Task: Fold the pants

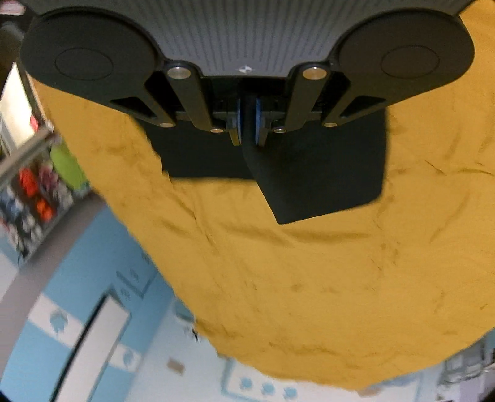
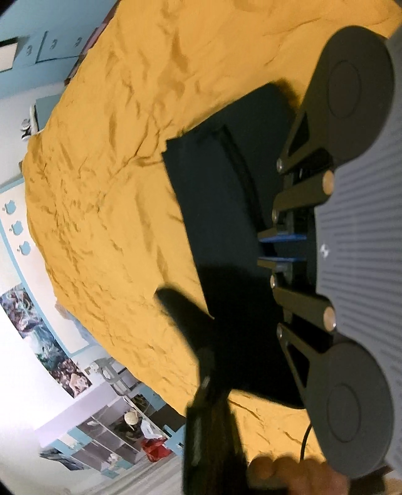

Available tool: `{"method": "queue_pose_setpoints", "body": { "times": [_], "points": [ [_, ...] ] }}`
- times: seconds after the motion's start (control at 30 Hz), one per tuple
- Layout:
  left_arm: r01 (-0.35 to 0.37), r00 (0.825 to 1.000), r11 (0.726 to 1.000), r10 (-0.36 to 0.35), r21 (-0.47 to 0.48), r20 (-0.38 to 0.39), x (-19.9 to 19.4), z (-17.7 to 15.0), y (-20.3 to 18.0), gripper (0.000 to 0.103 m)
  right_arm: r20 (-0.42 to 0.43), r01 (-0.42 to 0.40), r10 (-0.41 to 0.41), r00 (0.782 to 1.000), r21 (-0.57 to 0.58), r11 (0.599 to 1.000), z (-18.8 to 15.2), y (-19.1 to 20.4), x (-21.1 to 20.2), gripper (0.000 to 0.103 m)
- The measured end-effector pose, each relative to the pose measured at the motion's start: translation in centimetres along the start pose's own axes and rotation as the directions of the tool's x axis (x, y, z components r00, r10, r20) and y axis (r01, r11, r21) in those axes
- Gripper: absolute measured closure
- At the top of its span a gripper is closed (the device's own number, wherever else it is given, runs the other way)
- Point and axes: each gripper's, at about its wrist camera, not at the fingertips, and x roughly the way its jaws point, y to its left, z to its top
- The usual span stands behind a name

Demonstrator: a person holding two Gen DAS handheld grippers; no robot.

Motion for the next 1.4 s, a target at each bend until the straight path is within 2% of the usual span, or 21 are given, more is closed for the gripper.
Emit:
{"method": "queue_pose_setpoints", "body": {
  "times": [0.13, 0.27, 0.33, 0.4, 0.47, 0.57, 0.7, 0.9, 1.0, 1.03, 1.07, 1.23, 1.4],
  "points": [
    [0.006, 0.994, 1.0, -0.006, -0.001, -0.107, 3.3, -1.9, -0.4, 0.095, -0.013, -0.01, 0.011, 1.0, 0.042, 0.999, -0.9, -1.3, -0.3, 0.097],
    [0.053, 0.981, 0.995, -0.068, -0.089, -0.184, 4.6, -2.0, 1.3, 0.09, -0.019, -0.037, 0.038, 0.999, 0.07, 0.997, -1.0, -1.5, -0.2, 0.097],
    [0.084, 0.976, 0.987, -0.109, -0.137, -0.19, 4.6, -1.7, 2.2, 0.082, -0.017, -0.046, 0.048, 0.999, 0.071, 0.996, -0.7, -1.1, 0.2, 0.096],
    [0.114, 0.971, 0.979, -0.145, -0.167, -0.188, 4.2, -1.2, 2.8, 0.075, -0.017, -0.062, 0.063, 0.998, 0.073, 0.995, -0.6, -0.7, 0.5, 0.09],
    [0.139, 0.974, 0.973, -0.168, -0.184, -0.15, 2.9, -0.6, 3.3, 0.064, -0.018, -0.074, 0.076, 0.997, 0.084, 0.994, -0.3, -0.3, 0.8, 0.075],
    [0.166, 0.979, 0.965, -0.186, -0.201, -0.083, 0.4, 0.2, 4.7, 0.058, -0.025, -0.098, 0.101, 0.995, 0.096, 0.991, 0.3, 0.1, 1.8, 0.073],
    [0.09, 0.996, 0.98, -0.093, -0.177, -0.011, -1.7, 1.0, 6.8, 0.058, -0.039, -0.134, 0.139, 0.989, 0.117, 0.984, 1.3, 0.3, 3.8, 0.073],
    [-0.026, 0.999, 0.982, 0.03, -0.189, 0.017, -3.0, 0.7, 11.3, 0.058, -0.105, -0.136, 0.155, 0.982, 0.168, 0.976, 2.1, 0.1, 8.3, 0.073],
    [-0.039, 0.999, 0.97, 0.044, -0.24, 0.012, -3.3, 0.0, 13.7, 0.058, -0.131, -0.123, 0.15, 0.98, 0.193, 0.973, 2.5, -0.1, 10.1, 0.082],
    [-0.043, 0.999, 0.968, 0.047, -0.249, 0.011, -3.4, -0.3, 14.3, 0.058, -0.136, -0.134, 0.165, 0.977, 0.214, 0.968, 2.6, -0.2, 10.4, 0.093],
    [-0.048, 0.999, 0.966, 0.053, -0.255, 0.01, -3.4, -0.5, 14.7, 0.058, -0.14, -0.141, 0.175, 0.975, 0.224, 0.964, 2.9, -0.2, 10.6, 0.096],
    [-0.05, 0.998, 0.96, 0.056, -0.275, 0.013, -3.9, -0.9, 16.1, 0.058, -0.094, -0.184, 0.197, 0.976, 0.128, 0.975, 5.8, 3.2, 8.3, 0.1],
    [-0.016, 1.0, 0.966, 0.022, -0.257, 0.019, -4.1, -1.1, 15.6, 0.07, -0.045, -0.225, 0.226, 0.973, 0.009, 0.974, 10.7, 7.1, 3.2, 0.1]
  ]
}}
